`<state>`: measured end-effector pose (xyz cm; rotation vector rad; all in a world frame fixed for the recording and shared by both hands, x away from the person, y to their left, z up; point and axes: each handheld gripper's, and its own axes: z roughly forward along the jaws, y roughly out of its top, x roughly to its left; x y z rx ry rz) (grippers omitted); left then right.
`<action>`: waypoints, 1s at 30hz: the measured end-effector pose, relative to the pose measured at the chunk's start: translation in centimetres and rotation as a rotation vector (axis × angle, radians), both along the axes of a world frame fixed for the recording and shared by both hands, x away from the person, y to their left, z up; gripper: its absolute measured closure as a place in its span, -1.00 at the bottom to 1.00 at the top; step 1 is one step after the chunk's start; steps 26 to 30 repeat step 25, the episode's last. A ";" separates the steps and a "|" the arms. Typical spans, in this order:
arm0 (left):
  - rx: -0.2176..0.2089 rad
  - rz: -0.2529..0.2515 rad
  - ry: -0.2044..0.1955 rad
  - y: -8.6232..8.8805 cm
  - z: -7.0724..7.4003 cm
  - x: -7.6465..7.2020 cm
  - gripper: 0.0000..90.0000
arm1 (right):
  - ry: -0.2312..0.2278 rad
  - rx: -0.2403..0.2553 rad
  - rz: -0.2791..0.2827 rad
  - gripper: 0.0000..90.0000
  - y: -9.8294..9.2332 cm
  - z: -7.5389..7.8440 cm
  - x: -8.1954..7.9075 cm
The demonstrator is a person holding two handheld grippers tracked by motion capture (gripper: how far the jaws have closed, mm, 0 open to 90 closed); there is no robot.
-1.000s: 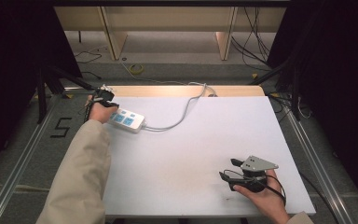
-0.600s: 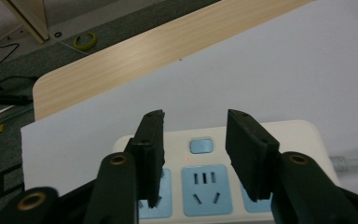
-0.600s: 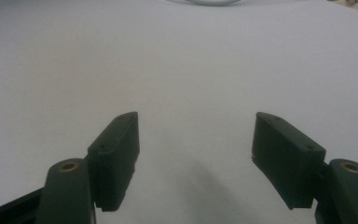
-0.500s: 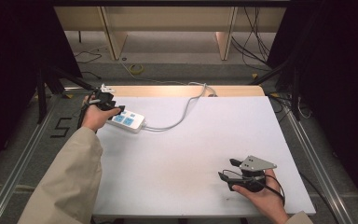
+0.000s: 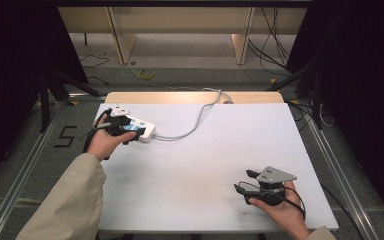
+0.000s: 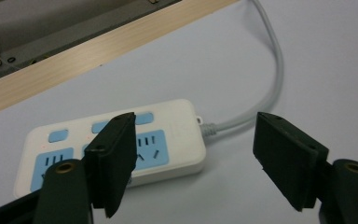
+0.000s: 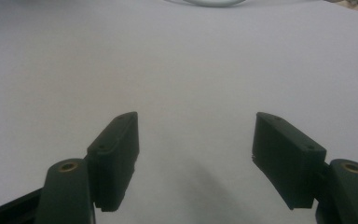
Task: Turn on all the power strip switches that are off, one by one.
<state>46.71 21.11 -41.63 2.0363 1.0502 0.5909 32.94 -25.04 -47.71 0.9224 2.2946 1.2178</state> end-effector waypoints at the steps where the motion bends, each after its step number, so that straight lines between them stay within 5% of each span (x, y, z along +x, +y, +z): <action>1: 0.006 -0.018 -0.005 -0.2 -0.2 -0.8 -0.37 | 0.001 0.002 0.000 -0.28 0.0 0.0 0.0; 7: 0.031 -0.055 -0.065 -0.7 -2.0 -5.5 -0.40 | 0.004 0.004 0.003 -0.29 0.1 0.0 0.0; 15: 0.008 -0.066 -0.074 -1.2 -4.7 -10.2 -0.42 | 0.006 0.001 0.004 -0.29 0.2 -0.1 0.1; 30: 0.013 -0.078 -0.069 -2.4 -5.7 -12.1 -0.45 | 0.000 0.004 0.005 -0.29 0.2 0.0 0.2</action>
